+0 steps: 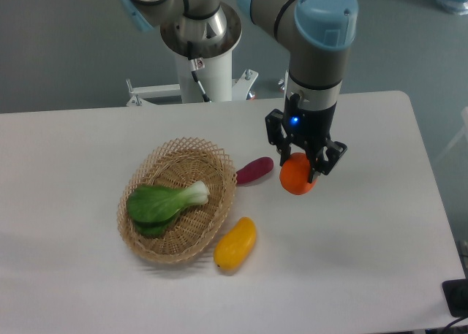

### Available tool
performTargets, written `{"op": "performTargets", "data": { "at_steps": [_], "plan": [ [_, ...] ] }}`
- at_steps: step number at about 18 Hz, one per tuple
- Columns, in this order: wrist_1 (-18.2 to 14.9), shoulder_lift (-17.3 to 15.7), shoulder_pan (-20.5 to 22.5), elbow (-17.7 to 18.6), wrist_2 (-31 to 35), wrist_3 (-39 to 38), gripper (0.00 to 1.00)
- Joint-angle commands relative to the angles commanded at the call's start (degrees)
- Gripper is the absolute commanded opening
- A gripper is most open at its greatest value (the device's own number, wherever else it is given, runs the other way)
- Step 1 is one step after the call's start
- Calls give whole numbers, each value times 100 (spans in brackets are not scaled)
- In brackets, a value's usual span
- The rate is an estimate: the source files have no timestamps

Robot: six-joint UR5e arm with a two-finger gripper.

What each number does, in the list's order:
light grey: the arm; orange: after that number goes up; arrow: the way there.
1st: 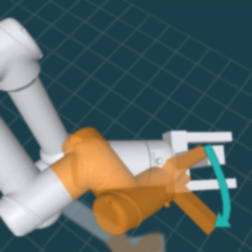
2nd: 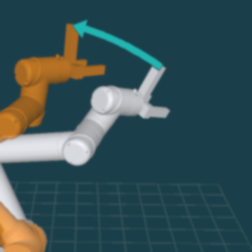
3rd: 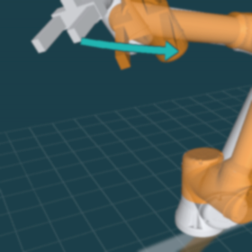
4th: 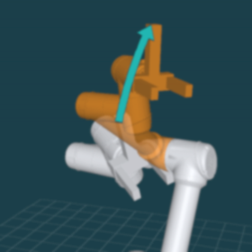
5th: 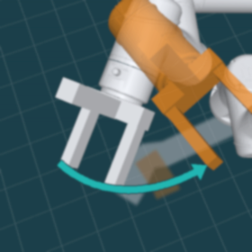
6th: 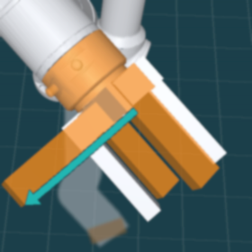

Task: Place the orange on the table

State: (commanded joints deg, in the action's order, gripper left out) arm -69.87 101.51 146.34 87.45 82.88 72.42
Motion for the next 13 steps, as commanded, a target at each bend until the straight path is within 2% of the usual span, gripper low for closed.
{"op": "performTargets", "data": {
  "at_steps": [13],
  "plan": [
    [70,87,-18,-44,26,-17,55]
  ]
}}
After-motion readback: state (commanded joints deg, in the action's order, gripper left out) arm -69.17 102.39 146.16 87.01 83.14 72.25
